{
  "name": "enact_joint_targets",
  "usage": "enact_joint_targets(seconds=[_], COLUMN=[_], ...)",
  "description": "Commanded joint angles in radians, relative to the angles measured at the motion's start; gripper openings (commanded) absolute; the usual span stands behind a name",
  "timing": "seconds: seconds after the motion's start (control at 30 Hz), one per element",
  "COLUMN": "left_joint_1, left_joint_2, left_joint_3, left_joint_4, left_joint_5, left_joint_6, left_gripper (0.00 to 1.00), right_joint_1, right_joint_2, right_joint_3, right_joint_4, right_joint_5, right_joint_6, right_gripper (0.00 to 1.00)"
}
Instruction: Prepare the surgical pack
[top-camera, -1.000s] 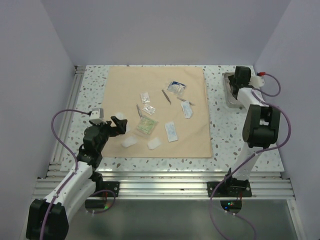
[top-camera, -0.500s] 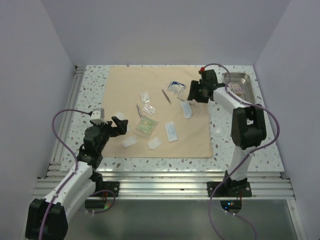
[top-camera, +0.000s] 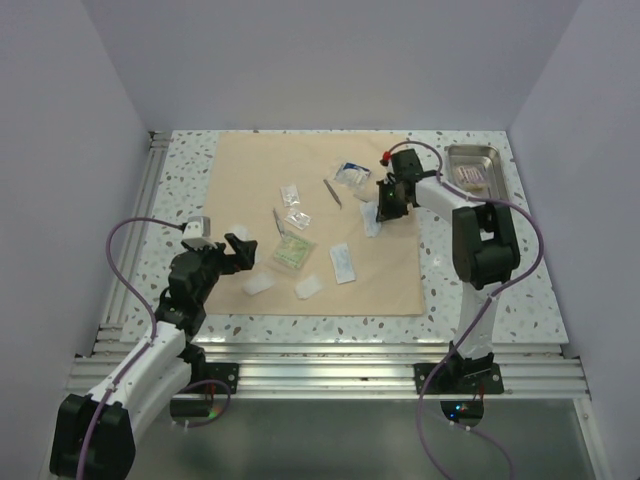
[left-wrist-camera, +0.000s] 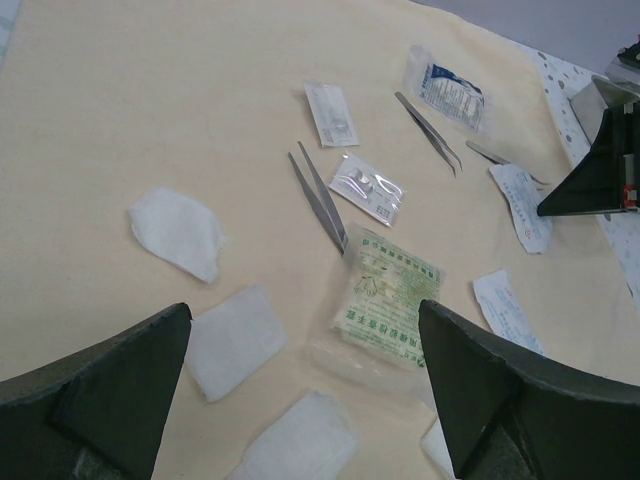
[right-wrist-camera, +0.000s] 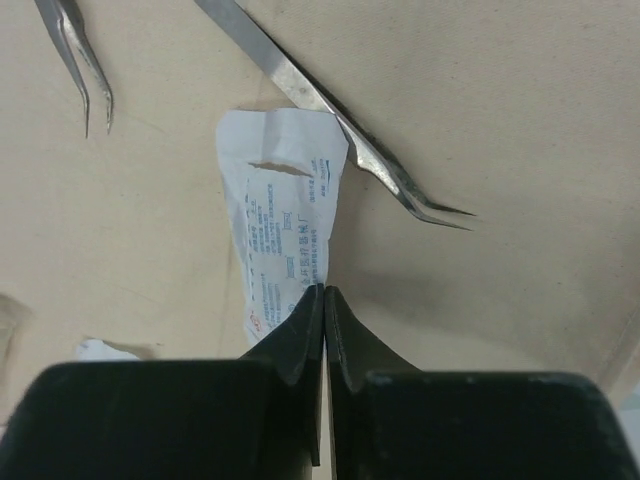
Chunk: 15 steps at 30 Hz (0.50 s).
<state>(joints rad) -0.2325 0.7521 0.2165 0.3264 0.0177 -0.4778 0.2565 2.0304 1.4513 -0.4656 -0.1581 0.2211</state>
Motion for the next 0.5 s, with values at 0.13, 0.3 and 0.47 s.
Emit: enact_joint_targets(seconds=[0.13, 0.3, 0.47], left_joint_1=[-0.01, -0.01, -0.014], left_joint_2=[0.006, 0.006, 0.004], left_joint_3=[0.032, 0.032, 0.034], left_joint_4=[0.025, 0.023, 0.022], left_joint_5=[-0.016, -0.015, -0.015], left_joint_6=[0.022, 0.024, 0.025], left_gripper=[1.0, 1.0, 1.0], right_joint_1=[-0.085, -0.253, -0.391], right_joint_2=[-0.1, -0.243, -0.279], right_joint_3=[0.011, -0.138, -0.241], right_joint_4=[0.099, 0.365, 0.576], right_joint_5=[-0.184, -0.244, -0.117], right_joint_6=[0.085, 0.309, 0.53], right_gripper=[0.0, 0.0, 0.0])
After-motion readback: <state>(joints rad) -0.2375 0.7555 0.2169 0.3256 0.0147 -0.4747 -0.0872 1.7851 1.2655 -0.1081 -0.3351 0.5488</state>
